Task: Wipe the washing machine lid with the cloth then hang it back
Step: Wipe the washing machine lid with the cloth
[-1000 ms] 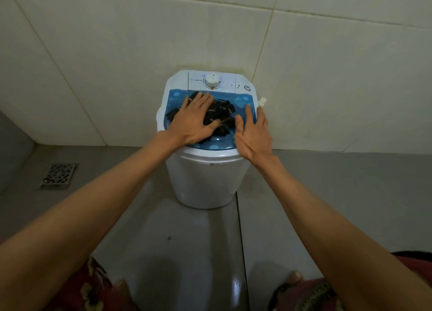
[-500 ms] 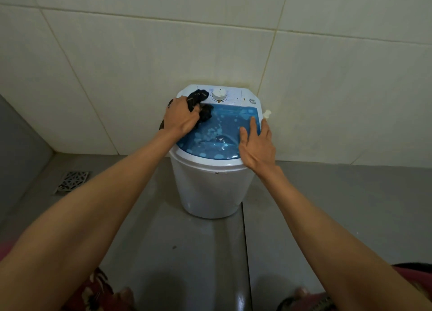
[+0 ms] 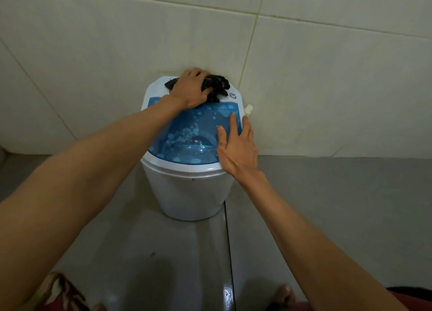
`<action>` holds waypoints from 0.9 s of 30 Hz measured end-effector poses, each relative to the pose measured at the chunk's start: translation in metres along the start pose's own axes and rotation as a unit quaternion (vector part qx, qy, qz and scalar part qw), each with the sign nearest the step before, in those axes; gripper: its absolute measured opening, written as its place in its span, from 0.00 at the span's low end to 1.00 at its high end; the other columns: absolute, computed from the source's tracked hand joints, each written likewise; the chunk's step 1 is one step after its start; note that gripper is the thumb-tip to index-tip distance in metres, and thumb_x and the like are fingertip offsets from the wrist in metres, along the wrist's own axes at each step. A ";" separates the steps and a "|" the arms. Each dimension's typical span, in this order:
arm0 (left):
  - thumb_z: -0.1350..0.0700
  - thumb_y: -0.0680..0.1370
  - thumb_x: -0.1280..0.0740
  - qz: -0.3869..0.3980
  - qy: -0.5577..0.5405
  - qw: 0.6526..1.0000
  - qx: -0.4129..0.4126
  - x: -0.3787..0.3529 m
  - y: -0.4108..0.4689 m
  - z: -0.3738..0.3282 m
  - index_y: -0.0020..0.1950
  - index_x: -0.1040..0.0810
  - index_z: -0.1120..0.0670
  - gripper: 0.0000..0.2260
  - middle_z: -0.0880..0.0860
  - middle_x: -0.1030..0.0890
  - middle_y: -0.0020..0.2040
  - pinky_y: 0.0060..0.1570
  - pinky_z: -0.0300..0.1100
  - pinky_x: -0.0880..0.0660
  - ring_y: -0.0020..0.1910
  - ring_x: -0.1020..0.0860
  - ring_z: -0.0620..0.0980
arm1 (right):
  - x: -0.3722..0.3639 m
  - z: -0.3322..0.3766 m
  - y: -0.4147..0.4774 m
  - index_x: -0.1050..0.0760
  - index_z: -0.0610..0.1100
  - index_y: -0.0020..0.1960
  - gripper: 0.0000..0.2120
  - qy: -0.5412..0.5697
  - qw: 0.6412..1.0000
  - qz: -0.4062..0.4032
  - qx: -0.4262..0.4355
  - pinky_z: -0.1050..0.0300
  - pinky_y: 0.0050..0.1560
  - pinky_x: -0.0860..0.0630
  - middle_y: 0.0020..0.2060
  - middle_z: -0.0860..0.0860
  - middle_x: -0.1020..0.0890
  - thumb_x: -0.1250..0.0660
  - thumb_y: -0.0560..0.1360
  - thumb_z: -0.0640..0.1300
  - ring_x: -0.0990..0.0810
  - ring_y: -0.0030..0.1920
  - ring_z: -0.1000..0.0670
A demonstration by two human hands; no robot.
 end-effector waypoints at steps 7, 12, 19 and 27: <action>0.58 0.75 0.33 -0.115 -0.051 0.963 0.239 -0.018 0.002 -0.040 0.69 0.33 0.60 0.24 0.60 0.32 0.69 0.71 0.50 0.43 0.70 0.35 0.59 | -0.002 0.001 0.000 0.52 0.52 0.81 0.30 0.000 1.000 -0.011 0.004 0.41 0.76 0.43 0.80 0.45 0.52 0.55 0.82 0.62 0.51 0.79 0.44; 0.56 0.79 0.39 -0.048 -0.056 0.997 -0.016 -0.009 -0.017 0.005 0.73 0.35 0.60 0.23 0.61 0.32 0.72 0.72 0.50 0.40 0.72 0.35 0.60 | 0.001 0.001 -0.001 0.53 0.52 0.81 0.31 0.002 1.000 0.000 -0.002 0.41 0.76 0.44 0.80 0.46 0.53 0.55 0.82 0.63 0.52 0.79 0.44; 0.44 0.81 0.45 0.027 -0.020 0.999 -0.020 0.008 -0.047 0.061 0.77 0.42 0.59 0.29 0.59 0.37 0.75 0.74 0.55 0.43 0.76 0.41 0.59 | 0.004 0.001 -0.002 0.54 0.52 0.81 0.31 -0.010 1.000 0.007 0.002 0.41 0.75 0.44 0.80 0.46 0.54 0.55 0.82 0.63 0.53 0.79 0.44; 0.40 0.79 0.46 0.037 -0.199 0.931 0.304 0.034 -0.036 0.091 0.73 0.34 0.63 0.32 0.65 0.31 0.72 0.67 0.49 0.35 0.69 0.31 0.63 | 0.003 0.001 -0.001 0.54 0.52 0.81 0.32 -0.013 1.000 0.001 0.000 0.41 0.75 0.43 0.80 0.46 0.53 0.55 0.81 0.64 0.52 0.79 0.44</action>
Point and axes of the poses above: each hand's wrist, its own y-axis towards the middle knuckle, its own x-axis out of the back of the hand, z = x × y, the point moved 2 cm from there along y, towards the middle knuckle
